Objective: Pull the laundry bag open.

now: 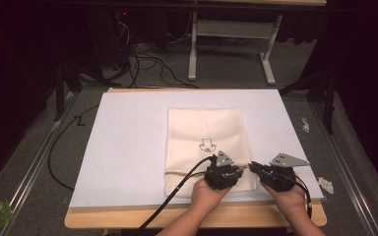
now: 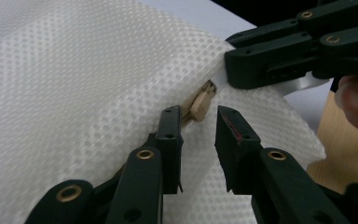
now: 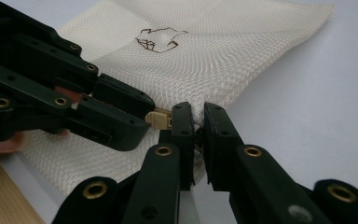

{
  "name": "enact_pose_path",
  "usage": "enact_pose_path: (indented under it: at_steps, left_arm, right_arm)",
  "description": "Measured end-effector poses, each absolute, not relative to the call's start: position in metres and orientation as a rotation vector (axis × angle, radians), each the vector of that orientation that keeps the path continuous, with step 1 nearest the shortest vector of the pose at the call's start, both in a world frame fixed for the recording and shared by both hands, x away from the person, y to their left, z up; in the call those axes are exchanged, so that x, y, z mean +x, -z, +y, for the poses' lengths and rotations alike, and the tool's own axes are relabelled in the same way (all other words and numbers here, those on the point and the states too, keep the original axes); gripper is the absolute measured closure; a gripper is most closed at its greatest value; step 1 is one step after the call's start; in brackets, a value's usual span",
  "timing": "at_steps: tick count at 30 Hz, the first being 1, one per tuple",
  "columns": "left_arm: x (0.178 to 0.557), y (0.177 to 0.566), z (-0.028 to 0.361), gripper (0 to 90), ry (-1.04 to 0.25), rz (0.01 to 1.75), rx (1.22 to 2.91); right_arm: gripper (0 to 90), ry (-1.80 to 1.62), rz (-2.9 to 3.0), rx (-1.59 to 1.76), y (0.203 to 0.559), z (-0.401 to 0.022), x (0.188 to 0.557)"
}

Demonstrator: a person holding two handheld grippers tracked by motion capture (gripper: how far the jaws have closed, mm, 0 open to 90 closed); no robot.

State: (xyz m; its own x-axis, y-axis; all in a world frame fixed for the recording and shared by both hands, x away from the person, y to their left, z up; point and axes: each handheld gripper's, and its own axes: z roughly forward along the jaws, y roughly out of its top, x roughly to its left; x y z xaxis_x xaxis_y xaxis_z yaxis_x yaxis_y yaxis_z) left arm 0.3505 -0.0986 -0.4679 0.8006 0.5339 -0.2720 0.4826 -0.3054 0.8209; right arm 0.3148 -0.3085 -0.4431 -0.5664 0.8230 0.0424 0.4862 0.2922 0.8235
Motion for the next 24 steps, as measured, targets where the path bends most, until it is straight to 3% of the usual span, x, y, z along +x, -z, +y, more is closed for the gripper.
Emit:
enact_pose_path:
  at_steps: [4, 8, 18, 24]
  left_arm:
    - [0.349, 0.467, -0.104, 76.7, -0.094, 0.759, 1.932]
    - [0.348, 0.465, -0.106, 86.7, -0.114, 0.738, 1.921]
    - [0.345, 0.464, -0.095, 87.6, -0.124, 0.76, 1.919]
    - [0.356, 0.473, -0.058, 87.6, -0.111, 0.867, 1.907]
  right_arm:
    - [84.4, -1.179, 2.173, 1.178, 0.443, -0.309, 0.315]
    - [84.4, -1.175, 2.163, 1.173, 0.443, -0.308, 0.314]
    - [85.1, -1.164, 2.177, 1.157, 0.442, -0.305, 0.312]
    - [85.2, -1.179, 2.116, 1.23, 0.442, -0.322, 0.314]
